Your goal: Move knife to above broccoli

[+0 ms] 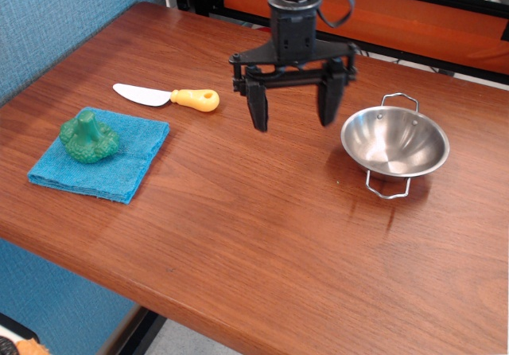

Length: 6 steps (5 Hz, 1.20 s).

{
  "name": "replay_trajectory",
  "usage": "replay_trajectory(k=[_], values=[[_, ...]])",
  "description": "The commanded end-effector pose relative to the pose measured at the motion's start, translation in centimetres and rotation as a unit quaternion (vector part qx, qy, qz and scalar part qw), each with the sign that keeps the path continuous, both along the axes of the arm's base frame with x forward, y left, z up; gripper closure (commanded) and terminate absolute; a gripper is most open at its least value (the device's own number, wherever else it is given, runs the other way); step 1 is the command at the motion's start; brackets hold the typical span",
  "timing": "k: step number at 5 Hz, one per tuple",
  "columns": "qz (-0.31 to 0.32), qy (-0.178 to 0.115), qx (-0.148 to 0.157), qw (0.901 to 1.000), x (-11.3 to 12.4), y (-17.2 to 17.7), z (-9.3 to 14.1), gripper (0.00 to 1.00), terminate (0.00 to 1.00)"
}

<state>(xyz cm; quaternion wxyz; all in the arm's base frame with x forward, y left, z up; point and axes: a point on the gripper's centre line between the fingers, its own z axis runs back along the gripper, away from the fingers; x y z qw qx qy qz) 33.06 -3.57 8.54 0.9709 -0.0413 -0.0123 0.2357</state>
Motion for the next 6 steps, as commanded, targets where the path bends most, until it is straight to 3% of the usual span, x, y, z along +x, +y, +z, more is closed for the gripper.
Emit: replay_trajectory(k=[1, 2, 3, 4, 5, 6], values=[[-0.245, -0.042, -0.008, 0.9687, -3.3, -2.6, 5.8, 0.0, 0.0], [-0.324, -0.045, -0.019, 0.9449, -4.2, -4.7, 7.9, 0.0, 0.0], [-0.392, -0.041, -0.005, 0.9189, -5.5, -7.4, 9.8, 0.0, 0.0], [-0.435, -0.049, -0.001, 0.8993, -6.7, -8.7, 10.6, 0.0, 0.0], [-0.435, -0.049, -0.001, 0.8993, -6.7, -8.7, 10.6, 0.0, 0.0], [-0.435, -0.049, -0.001, 0.8993, -6.7, -8.7, 10.6, 0.0, 1.0]])
